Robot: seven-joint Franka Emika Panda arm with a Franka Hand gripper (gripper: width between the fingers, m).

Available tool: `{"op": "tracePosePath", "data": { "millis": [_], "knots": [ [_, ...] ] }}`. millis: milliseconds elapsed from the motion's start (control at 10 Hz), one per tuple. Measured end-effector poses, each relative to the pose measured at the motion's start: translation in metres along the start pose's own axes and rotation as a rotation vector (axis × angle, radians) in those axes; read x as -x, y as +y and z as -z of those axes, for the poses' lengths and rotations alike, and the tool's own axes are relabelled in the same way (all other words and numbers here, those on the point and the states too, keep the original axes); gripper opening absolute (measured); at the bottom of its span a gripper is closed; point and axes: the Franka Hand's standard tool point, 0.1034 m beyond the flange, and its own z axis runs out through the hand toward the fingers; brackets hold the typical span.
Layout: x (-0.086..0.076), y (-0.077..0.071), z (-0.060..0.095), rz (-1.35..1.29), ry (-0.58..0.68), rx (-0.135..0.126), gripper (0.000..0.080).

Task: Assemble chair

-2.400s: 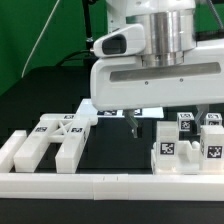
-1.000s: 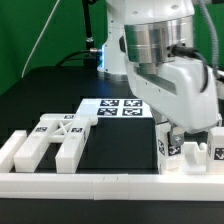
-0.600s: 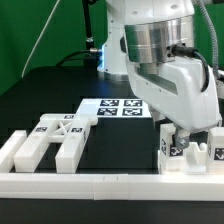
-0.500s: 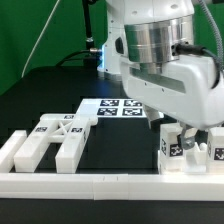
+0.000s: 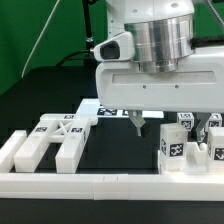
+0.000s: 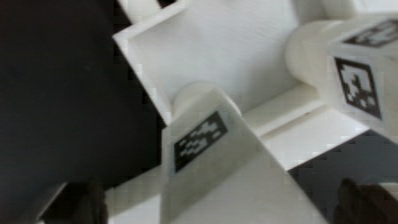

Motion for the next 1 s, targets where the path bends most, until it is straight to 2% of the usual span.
{"op": "tracePosePath", "data": {
  "millis": [100,200,400,500,600,700,800,1000],
  "knots": [
    [0.0002,-0.0004,-0.0002,0.042,0.0,0.001,0.0649],
    [0.0017,-0.0029,-0.001,0.303,0.004,0.034,0.0649],
    [0.0012,-0.0023,-0.0009,0.368,0.004,0.038,0.0649],
    [0.0013,-0.0025,-0.001,0.35,0.005,0.038,0.054],
    [0.0013,-0.0026,-0.001,0.334,0.005,0.037,0.0391],
    [0.0015,-0.0029,-0.001,0.241,0.006,0.035,0.0391],
    [0.0015,-0.0028,-0.001,0.177,0.007,0.035,0.0285],
    [0.0012,-0.0033,-0.0014,-0.019,0.017,0.039,0.0285]
  ]
}}
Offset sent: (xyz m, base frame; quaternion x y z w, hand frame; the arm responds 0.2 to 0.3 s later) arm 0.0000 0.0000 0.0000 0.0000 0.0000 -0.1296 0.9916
